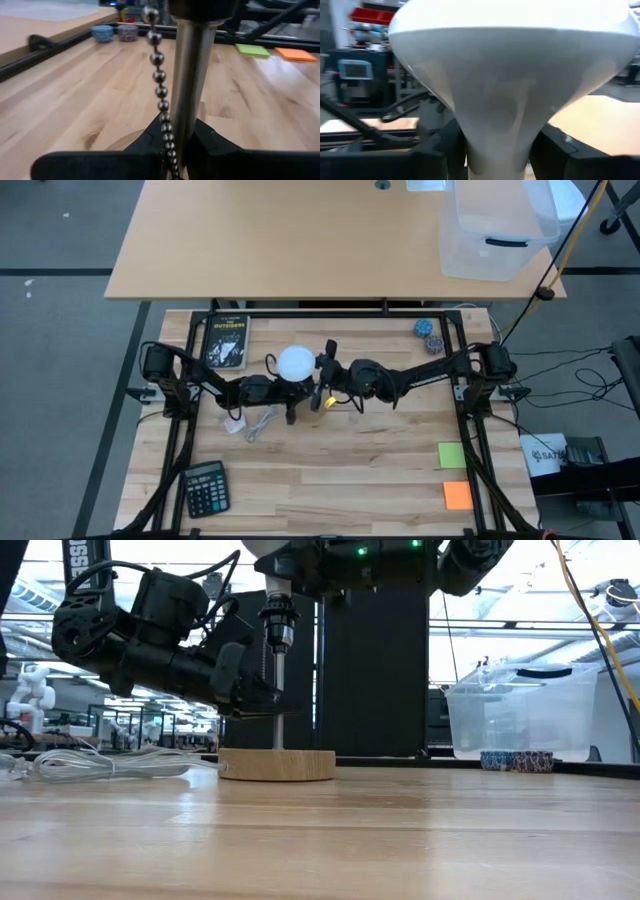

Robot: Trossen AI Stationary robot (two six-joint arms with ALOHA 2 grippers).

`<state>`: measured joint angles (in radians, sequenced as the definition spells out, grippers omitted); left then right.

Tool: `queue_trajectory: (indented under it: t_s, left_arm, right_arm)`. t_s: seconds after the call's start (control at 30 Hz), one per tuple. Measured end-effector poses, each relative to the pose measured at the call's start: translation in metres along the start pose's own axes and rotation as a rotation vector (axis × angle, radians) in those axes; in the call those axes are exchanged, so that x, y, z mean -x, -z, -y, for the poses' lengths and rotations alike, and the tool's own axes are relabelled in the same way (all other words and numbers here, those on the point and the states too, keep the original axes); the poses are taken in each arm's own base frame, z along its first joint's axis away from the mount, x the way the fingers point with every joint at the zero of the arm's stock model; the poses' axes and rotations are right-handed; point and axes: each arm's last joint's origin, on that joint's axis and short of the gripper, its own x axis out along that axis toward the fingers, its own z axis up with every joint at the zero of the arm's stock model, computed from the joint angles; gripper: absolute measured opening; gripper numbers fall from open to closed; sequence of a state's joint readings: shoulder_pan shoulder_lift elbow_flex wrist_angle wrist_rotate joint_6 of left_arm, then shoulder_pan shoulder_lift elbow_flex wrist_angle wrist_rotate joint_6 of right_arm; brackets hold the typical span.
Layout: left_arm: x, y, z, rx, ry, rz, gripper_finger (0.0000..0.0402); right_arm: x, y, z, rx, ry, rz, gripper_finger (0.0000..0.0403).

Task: Screw lightbulb
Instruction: Remove the lightbulb from the lamp socket

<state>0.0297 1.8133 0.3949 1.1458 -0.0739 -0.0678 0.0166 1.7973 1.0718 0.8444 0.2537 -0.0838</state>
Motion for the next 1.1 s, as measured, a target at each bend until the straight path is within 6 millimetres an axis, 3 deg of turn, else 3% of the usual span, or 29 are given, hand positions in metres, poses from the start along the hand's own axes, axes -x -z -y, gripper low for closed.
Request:
queue_trajectory:
  t_s: [0.4,0.6,1.1]
  left_arm:
    - [0.001,0.0,0.007,-0.048,0.239,-0.009,0.0033]
    - [0.001,0.0,0.011,-0.06,0.367,-0.009,0.0033]
    - [0.003,0.002,0.016,-0.048,0.538,-0.04,0.0033]
  right_arm:
    - [-0.003,0.002,0.014,-0.012,-0.367,0.006,0.0161]
    - [-0.003,0.003,0.026,-0.019,-0.641,0.018,0.0161]
    - [-0.001,0.0,0.028,-0.052,-0.806,0.053,0.0161]
